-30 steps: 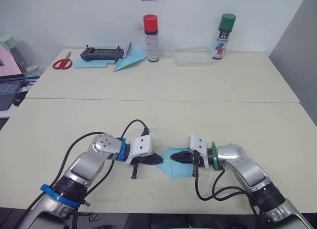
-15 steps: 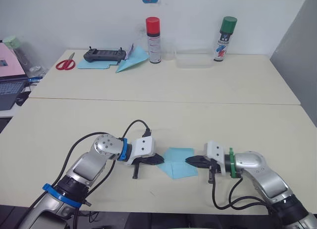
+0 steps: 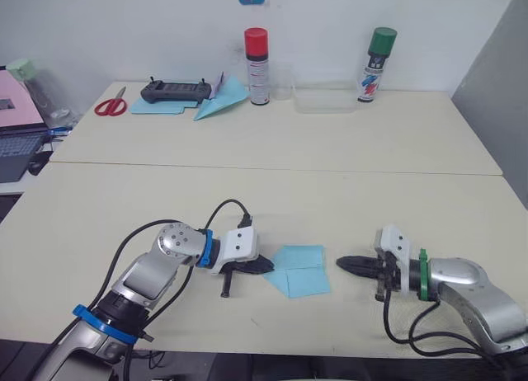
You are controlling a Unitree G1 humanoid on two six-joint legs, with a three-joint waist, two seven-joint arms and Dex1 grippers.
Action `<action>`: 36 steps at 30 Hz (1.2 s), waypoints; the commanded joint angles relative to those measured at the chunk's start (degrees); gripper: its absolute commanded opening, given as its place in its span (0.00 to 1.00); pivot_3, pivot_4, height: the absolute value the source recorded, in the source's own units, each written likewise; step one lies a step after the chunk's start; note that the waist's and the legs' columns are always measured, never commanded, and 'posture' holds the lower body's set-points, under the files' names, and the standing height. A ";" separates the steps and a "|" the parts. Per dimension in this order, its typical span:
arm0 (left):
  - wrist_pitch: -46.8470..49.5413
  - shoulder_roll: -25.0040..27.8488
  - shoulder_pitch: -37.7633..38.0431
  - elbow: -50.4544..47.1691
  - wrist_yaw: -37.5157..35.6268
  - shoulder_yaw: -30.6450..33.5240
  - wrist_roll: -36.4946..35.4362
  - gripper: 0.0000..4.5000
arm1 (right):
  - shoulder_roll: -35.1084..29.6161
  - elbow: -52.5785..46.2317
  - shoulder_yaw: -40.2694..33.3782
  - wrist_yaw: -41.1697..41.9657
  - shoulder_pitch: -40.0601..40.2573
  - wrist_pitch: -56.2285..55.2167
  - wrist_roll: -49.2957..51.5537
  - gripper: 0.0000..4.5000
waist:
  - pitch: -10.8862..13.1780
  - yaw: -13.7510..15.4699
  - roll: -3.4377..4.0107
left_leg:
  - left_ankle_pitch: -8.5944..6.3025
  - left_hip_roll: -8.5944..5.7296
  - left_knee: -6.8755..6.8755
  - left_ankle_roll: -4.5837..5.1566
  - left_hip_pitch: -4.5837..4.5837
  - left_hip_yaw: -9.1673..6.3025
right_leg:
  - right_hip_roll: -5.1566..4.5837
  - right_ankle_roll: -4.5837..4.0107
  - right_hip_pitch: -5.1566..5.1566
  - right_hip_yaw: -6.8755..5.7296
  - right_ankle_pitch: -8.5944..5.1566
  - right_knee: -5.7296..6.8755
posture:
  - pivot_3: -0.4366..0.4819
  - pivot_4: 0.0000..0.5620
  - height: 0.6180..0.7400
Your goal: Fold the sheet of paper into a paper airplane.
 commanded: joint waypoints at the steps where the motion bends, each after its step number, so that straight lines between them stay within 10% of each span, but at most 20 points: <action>1: 1.09 0.10 0.94 2.44 0.34 -1.53 2.63 0.00 | 2.26 -2.43 3.68 -1.42 -3.13 1.41 -0.13 0.01 | 0.00 0.09 0.01 | 0.00 -0.01 0.00 0.00 0.00 0.00 | 0.00 0.00 0.00 0.00 0.00 0.00 | 0.48 0.27 1.00; 20: 9.01 -7.08 -2.23 -4.58 2.13 -0.64 -2.12 0.00 | 5.44 14.23 16.15 0.33 -7.68 -9.84 -13.59 0.01 | 0.05 0.10 -0.09 | 0.00 -0.03 -0.06 0.00 -0.10 -0.04 | 0.00 0.42 -0.06 -0.06 0.23 -0.11 | 0.48 0.27 1.00; 36: 2.71 3.41 5.71 0.29 2.66 2.44 1.76 0.00 | 4.15 14.35 15.98 0.38 -7.13 -10.86 -14.14 0.01 | 0.00 0.04 -0.06 | 0.00 0.01 -0.10 0.00 0.02 -0.02 | -0.01 0.03 0.00 -0.04 0.01 -0.09 | 0.48 0.27 1.00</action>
